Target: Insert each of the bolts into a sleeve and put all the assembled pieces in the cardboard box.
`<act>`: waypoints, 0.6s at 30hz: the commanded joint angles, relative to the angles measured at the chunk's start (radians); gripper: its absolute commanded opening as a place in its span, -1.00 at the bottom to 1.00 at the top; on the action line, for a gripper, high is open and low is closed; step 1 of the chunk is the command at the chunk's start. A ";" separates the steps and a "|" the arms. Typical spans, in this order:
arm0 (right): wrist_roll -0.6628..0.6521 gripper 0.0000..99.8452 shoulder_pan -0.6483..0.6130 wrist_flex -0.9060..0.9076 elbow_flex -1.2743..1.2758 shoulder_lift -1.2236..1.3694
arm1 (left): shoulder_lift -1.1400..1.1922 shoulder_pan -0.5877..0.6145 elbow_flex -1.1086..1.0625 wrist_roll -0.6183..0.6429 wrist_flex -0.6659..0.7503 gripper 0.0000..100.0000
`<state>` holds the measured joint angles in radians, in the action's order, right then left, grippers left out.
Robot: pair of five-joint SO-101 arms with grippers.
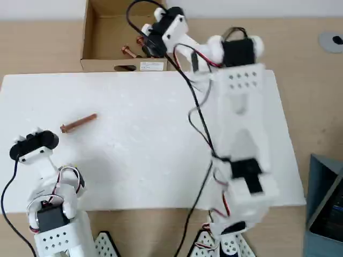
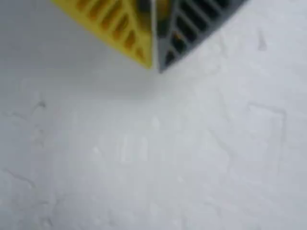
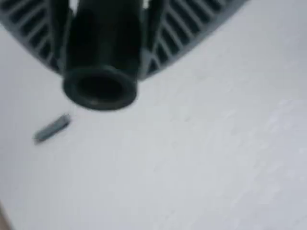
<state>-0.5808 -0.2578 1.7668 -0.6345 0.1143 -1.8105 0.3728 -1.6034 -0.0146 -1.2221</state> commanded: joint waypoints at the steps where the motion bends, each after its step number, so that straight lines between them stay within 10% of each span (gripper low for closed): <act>1: 0.061 -0.98 0.018 0.021 0.213 -0.259 | -0.001 0.009 0.074 0.003 0.011 -0.99; 18: 0.261 -0.98 0.054 -0.137 0.929 -0.769 | 0.004 -0.011 0.394 0.008 -0.153 -1.00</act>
<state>-0.3537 -0.2302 1.6701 0.2539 -0.5915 -1.8136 0.3728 -1.2889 -0.0146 -1.3663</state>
